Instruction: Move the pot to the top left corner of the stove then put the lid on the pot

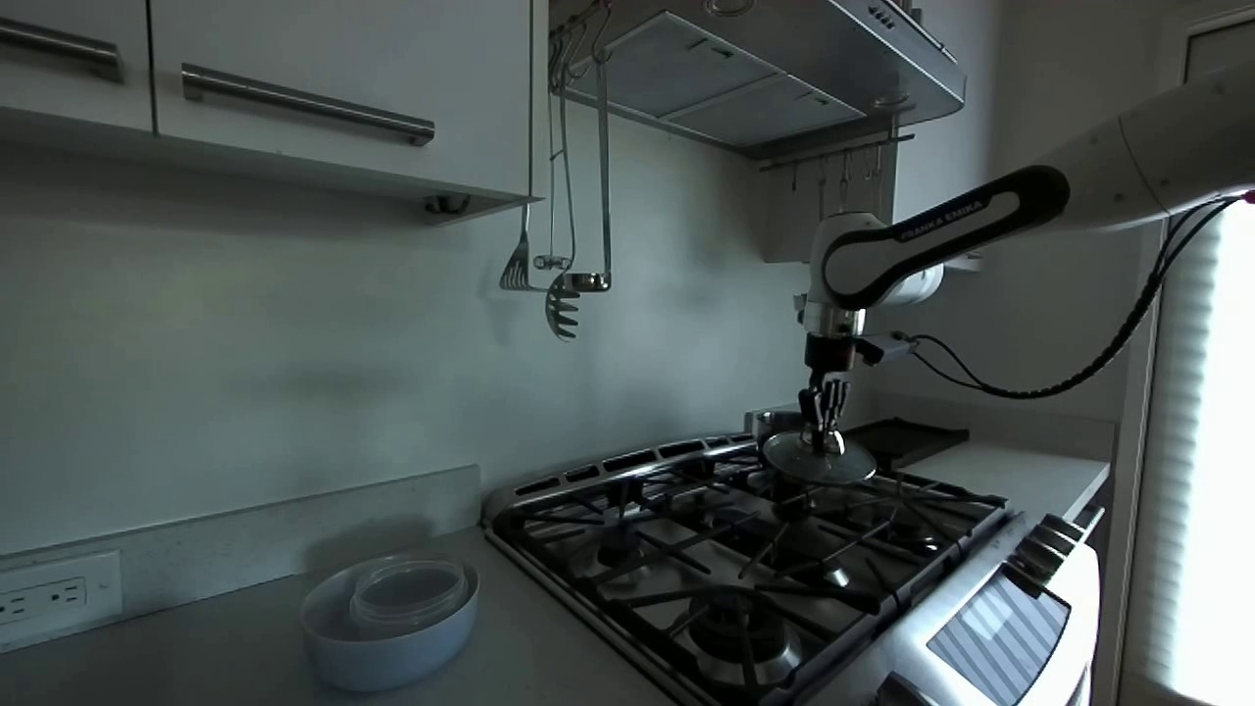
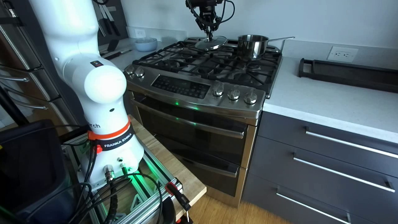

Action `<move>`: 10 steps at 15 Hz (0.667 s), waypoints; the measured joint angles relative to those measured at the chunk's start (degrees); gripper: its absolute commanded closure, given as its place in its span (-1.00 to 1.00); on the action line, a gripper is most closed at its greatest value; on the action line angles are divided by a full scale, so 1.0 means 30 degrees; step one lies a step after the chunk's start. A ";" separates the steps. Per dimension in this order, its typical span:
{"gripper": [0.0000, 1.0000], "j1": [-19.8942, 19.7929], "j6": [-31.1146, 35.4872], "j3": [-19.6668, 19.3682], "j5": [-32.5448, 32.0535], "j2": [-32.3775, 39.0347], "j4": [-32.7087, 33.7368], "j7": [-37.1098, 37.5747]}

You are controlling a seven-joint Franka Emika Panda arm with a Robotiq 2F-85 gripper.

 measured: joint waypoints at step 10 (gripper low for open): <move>0.96 -0.0812 0.0273 -0.1106 -0.0251 0.2332 0.3282 0.1494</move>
